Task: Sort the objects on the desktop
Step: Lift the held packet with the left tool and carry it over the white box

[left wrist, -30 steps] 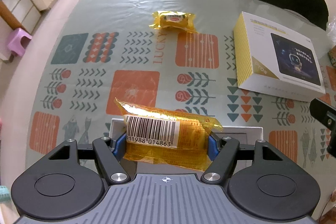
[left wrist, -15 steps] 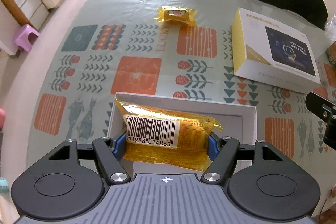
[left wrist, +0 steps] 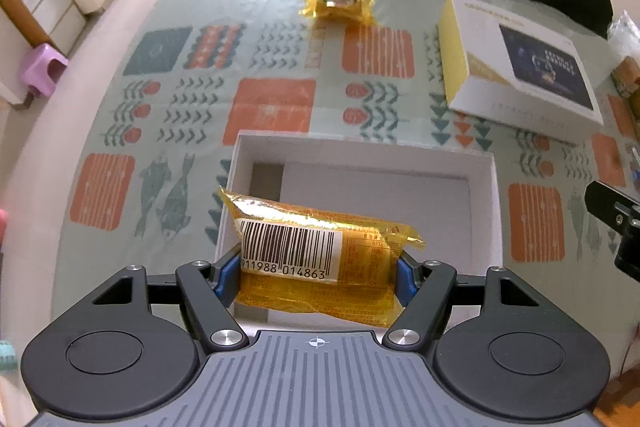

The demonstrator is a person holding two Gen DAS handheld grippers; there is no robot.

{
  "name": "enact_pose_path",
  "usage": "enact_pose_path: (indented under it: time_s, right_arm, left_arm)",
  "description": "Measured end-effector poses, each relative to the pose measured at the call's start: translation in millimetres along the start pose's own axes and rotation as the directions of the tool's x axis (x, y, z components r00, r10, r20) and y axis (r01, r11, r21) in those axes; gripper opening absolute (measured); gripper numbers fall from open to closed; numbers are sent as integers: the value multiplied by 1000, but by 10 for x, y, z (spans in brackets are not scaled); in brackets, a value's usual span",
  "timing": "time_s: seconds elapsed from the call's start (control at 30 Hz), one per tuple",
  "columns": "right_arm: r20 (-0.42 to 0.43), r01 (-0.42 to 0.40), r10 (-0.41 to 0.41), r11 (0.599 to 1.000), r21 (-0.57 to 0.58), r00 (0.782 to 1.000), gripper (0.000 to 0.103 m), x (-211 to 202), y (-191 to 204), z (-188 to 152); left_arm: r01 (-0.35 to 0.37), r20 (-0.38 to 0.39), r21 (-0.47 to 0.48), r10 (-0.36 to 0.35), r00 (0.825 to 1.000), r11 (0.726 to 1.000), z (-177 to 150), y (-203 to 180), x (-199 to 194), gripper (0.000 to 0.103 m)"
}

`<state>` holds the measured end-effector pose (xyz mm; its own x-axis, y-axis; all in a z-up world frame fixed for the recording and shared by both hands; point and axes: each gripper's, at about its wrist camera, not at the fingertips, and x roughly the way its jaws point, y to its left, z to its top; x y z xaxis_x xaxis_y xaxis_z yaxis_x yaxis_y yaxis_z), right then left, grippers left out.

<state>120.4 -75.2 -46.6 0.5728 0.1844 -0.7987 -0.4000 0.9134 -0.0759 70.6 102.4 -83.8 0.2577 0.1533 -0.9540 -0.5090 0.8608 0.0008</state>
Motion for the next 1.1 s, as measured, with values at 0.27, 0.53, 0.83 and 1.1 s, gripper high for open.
enact_pose_path:
  time_s: [0.27, 0.53, 0.83, 1.1]
  right_arm:
    - [-23, 18, -18, 1000, -11, 1000, 103, -150, 327, -210]
    - [-25, 35, -36, 999, -4, 999, 103, -331, 477, -453]
    - [-32, 81, -79, 995, 52, 996, 103, -504, 359, -704]
    - [-46, 101, -98, 992, 76, 994, 103, -545, 270, -808]
  left_arm:
    - [13, -22, 11, -13, 1000, 1000, -275, 284, -31, 69]
    - [21, -33, 18, -20, 999, 1000, -554, 464, -69, 70]
    - [29, -51, 30, -27, 998, 999, -781, 504, -48, 70]
    - [43, -78, 38, -39, 996, 998, -877, 503, 5, 70]
